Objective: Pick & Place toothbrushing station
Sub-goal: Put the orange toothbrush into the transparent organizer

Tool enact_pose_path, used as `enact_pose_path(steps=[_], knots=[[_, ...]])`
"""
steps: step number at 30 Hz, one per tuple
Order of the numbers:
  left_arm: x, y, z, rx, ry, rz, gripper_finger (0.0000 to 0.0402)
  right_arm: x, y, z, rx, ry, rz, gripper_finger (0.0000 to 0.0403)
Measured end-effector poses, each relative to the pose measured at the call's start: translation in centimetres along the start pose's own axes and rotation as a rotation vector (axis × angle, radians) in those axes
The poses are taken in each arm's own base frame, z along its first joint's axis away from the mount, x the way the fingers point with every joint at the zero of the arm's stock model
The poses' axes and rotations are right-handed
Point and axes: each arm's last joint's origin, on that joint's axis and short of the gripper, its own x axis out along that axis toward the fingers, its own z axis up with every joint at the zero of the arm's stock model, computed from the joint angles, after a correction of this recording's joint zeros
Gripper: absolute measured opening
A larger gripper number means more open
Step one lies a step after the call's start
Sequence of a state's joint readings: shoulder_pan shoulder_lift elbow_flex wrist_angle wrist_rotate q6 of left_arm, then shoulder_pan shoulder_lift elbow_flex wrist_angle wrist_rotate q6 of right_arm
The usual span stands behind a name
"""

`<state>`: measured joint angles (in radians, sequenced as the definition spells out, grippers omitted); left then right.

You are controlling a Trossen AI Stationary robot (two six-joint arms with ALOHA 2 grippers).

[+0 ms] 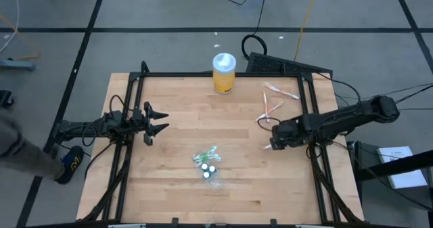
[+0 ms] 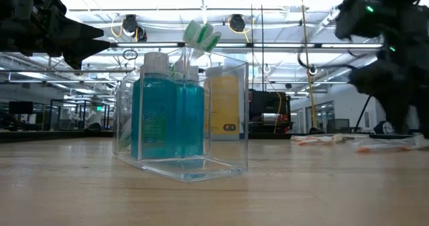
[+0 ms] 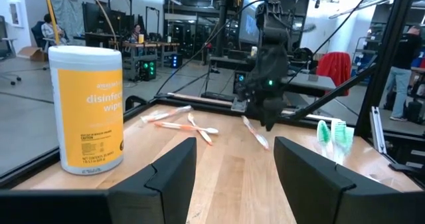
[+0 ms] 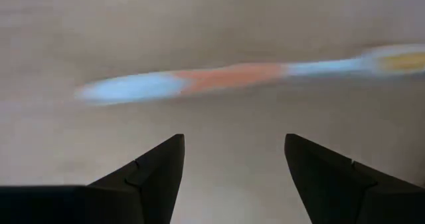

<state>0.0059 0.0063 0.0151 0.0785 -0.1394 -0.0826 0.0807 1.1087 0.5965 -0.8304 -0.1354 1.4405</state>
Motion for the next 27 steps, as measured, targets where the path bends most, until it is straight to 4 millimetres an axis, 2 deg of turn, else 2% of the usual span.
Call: enact_pose_path(steps=[5,9,16,27], knots=[[0.0,0.0,0.0,0.000,0.000,0.000,0.0209,1.7,-0.9,0.1,0.073,-0.062,-0.096,0.0253],[0.0,0.0,0.0,0.000,-0.001,0.000,0.0209,2.2,-1.3,0.5,0.103,-0.132,-0.120,0.0253],[0.0,0.0,0.0,0.000,-0.001,0.001,0.0209,2.1,-1.5,1.3,0.123,-0.286,-0.139,0.0254],[0.0,0.0,0.0,0.000,0.000,0.001,0.0209,1.6,-1.7,2.4,0.073,-0.702,-0.191,0.0254]])
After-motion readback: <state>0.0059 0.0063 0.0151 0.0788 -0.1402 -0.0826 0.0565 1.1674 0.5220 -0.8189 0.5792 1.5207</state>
